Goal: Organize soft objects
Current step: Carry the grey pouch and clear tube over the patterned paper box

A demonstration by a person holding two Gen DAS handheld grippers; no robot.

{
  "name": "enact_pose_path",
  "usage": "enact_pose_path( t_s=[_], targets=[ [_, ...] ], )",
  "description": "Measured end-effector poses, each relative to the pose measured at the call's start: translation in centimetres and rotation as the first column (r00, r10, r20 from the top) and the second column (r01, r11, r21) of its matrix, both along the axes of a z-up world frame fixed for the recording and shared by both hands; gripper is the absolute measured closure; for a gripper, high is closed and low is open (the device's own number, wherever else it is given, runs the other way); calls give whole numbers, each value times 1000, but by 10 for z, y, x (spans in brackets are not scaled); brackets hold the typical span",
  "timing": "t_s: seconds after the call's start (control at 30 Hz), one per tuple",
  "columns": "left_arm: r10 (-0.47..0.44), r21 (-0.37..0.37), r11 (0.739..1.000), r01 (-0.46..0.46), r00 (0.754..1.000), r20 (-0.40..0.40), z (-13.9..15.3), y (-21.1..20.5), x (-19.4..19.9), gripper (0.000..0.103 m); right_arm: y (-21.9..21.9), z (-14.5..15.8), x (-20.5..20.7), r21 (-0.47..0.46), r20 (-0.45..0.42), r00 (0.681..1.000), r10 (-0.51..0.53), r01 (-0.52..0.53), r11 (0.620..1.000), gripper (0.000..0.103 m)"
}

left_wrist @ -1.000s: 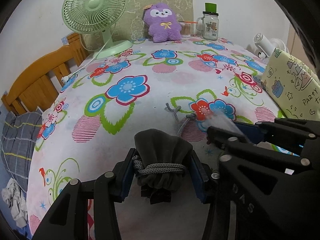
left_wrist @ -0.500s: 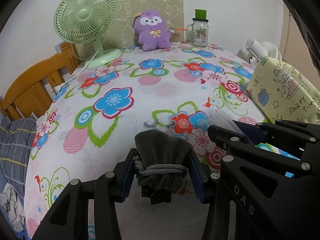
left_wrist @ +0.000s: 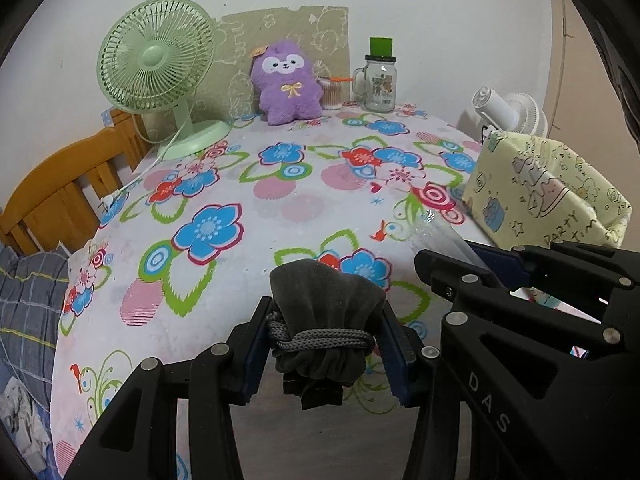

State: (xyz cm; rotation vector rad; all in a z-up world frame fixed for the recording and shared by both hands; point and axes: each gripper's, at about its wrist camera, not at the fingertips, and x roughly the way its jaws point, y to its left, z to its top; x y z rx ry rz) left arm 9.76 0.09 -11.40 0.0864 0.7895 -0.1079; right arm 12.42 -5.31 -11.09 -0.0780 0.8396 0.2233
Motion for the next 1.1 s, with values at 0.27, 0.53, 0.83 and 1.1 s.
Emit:
enact_pose_path(
  t_s=[0.27, 0.53, 0.83, 1.1],
  targets=[
    [-7, 5, 1000, 7, 999, 32, 13, -10, -7, 52, -9, 15, -8, 7, 36, 999, -8, 8, 1000, 83],
    [-9, 13, 1000, 8, 998, 64, 28, -16, -13, 52, -15, 31, -15, 18, 69, 998, -12, 11, 1000, 83],
    [-8, 17, 1000, 7, 995, 95, 45, -22, -15, 52, -23, 50, -19, 24, 105, 994, -12, 9, 1000, 83],
    [-10, 23, 1000, 7, 992, 129, 62, -30, -17, 52, -31, 69, -19, 31, 139, 990, -16, 12, 999, 83]
  ],
)
